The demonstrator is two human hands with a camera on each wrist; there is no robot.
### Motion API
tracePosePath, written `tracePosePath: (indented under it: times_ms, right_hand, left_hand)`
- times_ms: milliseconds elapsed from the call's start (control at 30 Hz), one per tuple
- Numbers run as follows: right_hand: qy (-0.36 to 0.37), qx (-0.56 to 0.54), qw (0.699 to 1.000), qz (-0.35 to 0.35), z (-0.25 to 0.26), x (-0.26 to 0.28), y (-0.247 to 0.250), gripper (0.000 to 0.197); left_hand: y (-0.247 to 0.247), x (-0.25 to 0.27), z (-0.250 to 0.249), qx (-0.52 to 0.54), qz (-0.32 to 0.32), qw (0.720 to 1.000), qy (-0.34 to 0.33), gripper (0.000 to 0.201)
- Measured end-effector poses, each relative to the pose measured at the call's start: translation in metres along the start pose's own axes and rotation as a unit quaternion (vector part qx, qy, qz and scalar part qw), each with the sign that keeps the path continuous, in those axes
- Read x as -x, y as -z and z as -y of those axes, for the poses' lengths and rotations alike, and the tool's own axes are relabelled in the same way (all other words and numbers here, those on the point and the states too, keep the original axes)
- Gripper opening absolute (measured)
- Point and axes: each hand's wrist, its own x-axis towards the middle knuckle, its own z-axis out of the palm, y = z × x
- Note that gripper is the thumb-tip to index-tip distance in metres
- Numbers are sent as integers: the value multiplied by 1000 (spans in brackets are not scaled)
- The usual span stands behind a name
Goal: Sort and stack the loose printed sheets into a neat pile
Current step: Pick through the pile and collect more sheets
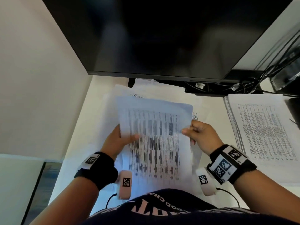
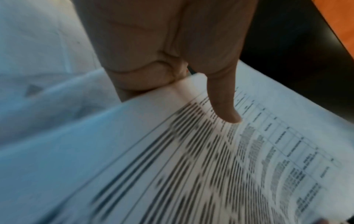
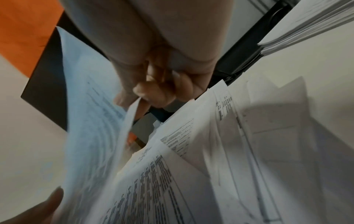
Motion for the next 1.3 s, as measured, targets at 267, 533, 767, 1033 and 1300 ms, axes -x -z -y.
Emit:
tracePosePath:
  times_ms: [267, 533, 767, 1033, 1300]
  right_hand:
    - [-119, -52, 991, 15, -5, -33, -23, 46]
    - [-128, 230, 961, 84, -14, -26, -64, 17]
    - [-115, 68, 991, 29, -20, -22, -37, 7]
    - [-82, 139, 971, 178, -24, -24, -27, 46]
    - [-48, 144, 988, -31, -9, -96, 3, 41]
  left_hand:
    - [27, 24, 21, 70, -45, 996, 16, 36]
    - [50, 38, 44, 190, 84, 978, 25, 54]
    - [43, 34, 39, 55, -123, 989, -62, 60]
    - [25, 23, 12, 198, -136, 969, -53, 27]
    - [26, 20, 29, 169, -32, 985, -20, 50]
